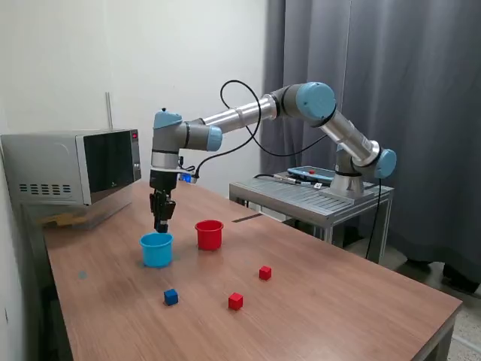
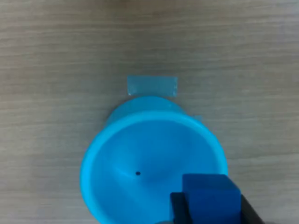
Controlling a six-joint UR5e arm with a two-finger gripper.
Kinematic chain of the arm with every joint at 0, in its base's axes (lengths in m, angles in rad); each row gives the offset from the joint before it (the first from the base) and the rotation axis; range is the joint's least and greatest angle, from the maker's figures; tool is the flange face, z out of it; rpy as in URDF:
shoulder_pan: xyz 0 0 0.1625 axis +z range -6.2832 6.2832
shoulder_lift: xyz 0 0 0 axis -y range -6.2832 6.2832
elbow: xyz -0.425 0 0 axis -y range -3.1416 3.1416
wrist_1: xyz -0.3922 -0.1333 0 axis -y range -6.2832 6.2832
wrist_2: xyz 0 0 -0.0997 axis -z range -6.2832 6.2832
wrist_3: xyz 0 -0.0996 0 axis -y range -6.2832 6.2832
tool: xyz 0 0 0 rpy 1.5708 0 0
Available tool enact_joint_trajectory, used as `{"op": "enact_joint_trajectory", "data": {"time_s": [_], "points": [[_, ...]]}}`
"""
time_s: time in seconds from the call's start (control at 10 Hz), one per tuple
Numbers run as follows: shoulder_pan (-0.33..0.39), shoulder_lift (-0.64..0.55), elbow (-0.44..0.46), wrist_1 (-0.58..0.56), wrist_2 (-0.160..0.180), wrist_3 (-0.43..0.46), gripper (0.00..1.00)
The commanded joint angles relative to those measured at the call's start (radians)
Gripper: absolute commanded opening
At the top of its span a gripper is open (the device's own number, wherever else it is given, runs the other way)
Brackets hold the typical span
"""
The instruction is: Place red objects in the red bin, and blue objects in the blue bin.
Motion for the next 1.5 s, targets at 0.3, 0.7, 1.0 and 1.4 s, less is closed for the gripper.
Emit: {"op": "enact_joint_trajectory", "data": {"time_s": [0.3, 0.7, 1.0, 1.4], "points": [[-0.015, 0.011, -0.009, -0.002, 0.000, -0.009, 0.00], [-0.024, 0.011, -0.010, -0.005, 0.000, -0.016, 0.00], [-0.022, 0.011, -0.010, -0.006, 0.000, -0.016, 0.00], [-0.022, 0.009, -0.009, -0.006, 0.002, -0.016, 0.00]]}}
